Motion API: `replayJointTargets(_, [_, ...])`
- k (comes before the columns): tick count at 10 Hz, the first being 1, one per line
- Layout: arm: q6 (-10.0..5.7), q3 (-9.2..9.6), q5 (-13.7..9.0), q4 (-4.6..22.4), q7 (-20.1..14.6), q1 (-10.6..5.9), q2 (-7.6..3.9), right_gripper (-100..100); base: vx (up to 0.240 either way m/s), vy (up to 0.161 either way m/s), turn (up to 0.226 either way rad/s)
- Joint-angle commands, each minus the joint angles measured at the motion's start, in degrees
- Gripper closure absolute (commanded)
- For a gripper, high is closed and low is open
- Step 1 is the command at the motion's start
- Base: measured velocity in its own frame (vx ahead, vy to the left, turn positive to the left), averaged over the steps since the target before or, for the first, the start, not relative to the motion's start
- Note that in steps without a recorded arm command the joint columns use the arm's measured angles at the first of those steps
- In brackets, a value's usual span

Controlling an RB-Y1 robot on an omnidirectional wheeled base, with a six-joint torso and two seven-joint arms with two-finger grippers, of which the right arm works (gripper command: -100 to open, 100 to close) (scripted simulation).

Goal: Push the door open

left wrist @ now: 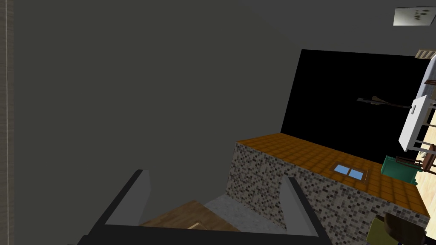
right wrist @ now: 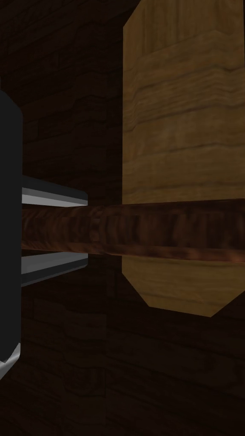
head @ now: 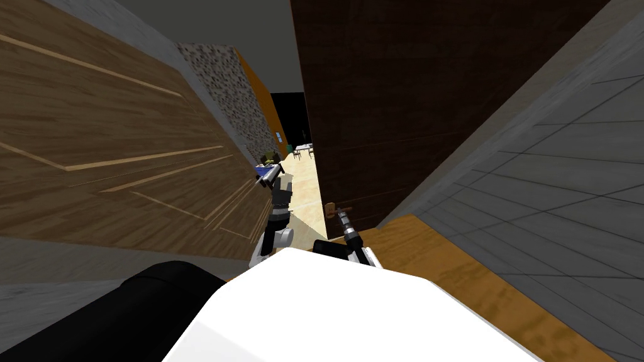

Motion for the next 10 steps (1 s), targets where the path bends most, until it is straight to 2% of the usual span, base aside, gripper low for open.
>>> replayJointTargets(1, [0.02,0.01,0.0,0.0,0.0,0.07,-0.04,100,-0.009,-0.003,-0.003])
replayJointTargets(2, [0.02,0.01,0.0,0.0,0.0,0.07,-0.04,100,0.0,0.0,0.0])
replayJointTargets(5, [0.15,-1.6,-0.6,0.2,0.2,-0.33,-0.9,100,0.134,0.099,-0.064])
replayJointTargets(10, [0.36,-4.93,-2.0,0.5,0.5,-1.19,-1.83,100,0.156,0.134,-0.079])
